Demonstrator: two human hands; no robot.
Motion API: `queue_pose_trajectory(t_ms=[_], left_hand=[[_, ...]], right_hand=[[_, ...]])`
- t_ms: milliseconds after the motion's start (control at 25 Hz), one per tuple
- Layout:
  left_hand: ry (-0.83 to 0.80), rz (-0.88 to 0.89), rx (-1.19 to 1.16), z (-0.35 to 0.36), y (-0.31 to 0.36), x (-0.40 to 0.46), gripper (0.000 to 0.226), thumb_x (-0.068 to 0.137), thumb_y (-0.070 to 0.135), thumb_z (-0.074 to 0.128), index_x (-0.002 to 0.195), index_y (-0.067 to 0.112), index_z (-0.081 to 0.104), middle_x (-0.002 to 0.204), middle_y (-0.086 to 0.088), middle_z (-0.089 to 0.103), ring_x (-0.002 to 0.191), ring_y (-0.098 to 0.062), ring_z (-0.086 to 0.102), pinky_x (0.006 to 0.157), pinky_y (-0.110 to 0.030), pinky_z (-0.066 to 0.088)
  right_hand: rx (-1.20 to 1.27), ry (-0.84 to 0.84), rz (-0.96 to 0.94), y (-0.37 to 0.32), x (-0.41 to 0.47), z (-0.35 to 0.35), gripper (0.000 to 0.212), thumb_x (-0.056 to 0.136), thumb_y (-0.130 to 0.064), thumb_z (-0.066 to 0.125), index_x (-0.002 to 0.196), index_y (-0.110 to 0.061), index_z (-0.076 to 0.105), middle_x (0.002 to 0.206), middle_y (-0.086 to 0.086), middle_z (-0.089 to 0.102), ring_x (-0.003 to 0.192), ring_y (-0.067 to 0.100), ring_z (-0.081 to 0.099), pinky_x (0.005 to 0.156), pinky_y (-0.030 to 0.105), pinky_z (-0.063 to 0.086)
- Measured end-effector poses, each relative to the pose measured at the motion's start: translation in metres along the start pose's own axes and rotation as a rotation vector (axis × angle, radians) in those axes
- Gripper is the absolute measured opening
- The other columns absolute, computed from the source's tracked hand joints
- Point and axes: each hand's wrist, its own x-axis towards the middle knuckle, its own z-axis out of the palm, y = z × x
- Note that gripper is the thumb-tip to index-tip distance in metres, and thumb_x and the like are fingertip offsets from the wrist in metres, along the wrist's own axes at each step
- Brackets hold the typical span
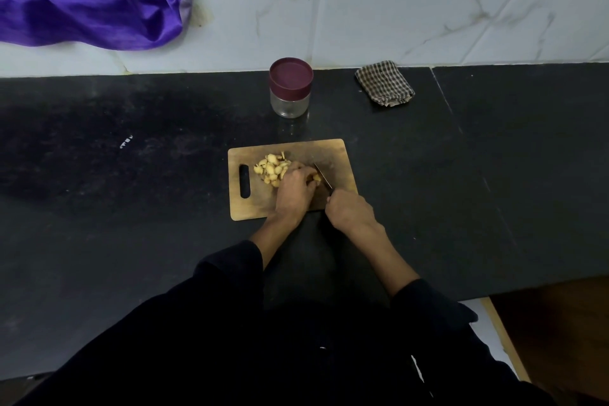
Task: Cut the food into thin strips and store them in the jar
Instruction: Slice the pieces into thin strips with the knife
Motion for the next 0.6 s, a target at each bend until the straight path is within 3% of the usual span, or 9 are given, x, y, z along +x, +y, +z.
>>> queue_pose_trajectory(t_ms=[240,600], left_hand=[[0.008,-0.013,-0.027,-0.001,0.002,0.001,0.023,0.086,0.008,0.065,0.108,0.011,0.069,0.112,-0.003,0.058,0.103,-0.012,0.055,0.088,-0.010,0.032],[-0.007,-0.020,-0.042,0.000,-0.001,0.003,0.025,0.085,0.007,0.066,0.110,0.009,0.069,0.112,-0.004,0.058,0.103,-0.015,0.056,0.093,-0.018,0.040]], right_hand=[[0.080,0.024,0.007,0.008,-0.012,0.026,0.026,0.104,-0.020,0.037,0.124,-0.008,0.048,0.123,0.017,0.060,0.112,0.036,0.059,0.085,0.044,0.044],[0.202,0.085,-0.017,0.014,-0.012,0.021,0.030,0.105,-0.028,0.038,0.121,-0.008,0.053,0.114,0.015,0.062,0.103,0.031,0.059,0.078,0.038,0.044]])
